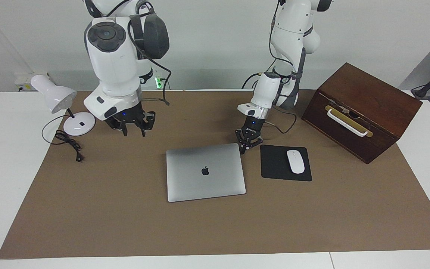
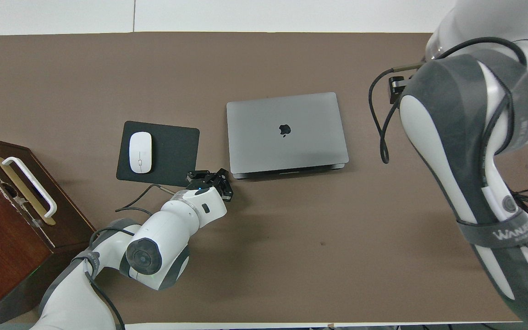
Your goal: Close laptop with both arms
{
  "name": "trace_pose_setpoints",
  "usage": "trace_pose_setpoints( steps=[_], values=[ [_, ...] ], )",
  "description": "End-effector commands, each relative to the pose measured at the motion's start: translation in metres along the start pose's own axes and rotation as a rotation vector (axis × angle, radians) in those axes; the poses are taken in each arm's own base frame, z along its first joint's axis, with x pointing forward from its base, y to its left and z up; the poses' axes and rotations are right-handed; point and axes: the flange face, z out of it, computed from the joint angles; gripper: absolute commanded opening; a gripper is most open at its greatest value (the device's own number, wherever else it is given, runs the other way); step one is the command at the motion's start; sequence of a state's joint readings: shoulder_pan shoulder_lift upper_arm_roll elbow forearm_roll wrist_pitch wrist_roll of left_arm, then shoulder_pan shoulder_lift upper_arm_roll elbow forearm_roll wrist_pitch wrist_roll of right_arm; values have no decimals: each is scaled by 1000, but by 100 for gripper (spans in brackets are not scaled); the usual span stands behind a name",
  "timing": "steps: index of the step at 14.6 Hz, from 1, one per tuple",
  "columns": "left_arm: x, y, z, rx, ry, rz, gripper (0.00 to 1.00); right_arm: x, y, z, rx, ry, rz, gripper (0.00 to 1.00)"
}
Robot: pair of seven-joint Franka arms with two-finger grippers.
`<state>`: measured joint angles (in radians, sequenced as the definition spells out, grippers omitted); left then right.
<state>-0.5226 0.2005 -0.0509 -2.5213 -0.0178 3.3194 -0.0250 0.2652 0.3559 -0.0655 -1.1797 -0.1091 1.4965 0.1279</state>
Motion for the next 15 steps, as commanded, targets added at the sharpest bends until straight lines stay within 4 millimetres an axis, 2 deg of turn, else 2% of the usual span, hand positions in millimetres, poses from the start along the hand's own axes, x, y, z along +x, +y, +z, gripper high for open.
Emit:
trace_pose_setpoints(
  steps=[1, 5, 6, 7, 9, 11, 12, 14, 15],
  values=[
    [9, -13, -39, 22, -98, -10, 0, 2, 45, -28, -12, 66, -55, 100],
    [40, -19, -85, 34, -225, -33, 0, 3, 86, -32, -17, 89, -114, 100],
    [49, -21, -94, 36, -262, -36, 0, 0, 101, -36, -18, 93, -109, 100],
    [58, -31, -103, 45, -302, -54, 0, -6, 113, -45, -20, 107, -101, 100],
    [77, -43, -126, 55, -354, -75, 0, -13, 121, -57, -21, 127, -86, 100],
    [93, -68, -151, 73, -381, -117, 0, -13, 121, -59, -18, 134, -87, 100],
    [99, -74, -158, 77, -390, -125, 0, -14, 119, -61, -18, 139, -86, 100],
    [109, -95, -173, 91, -393, -159, 0, -29, 122, -88, -21, 201, -84, 100],
    [113, -105, -180, 97, -393, -170, 0, -31, 131, -85, -4, 213, -70, 100]
  ],
)
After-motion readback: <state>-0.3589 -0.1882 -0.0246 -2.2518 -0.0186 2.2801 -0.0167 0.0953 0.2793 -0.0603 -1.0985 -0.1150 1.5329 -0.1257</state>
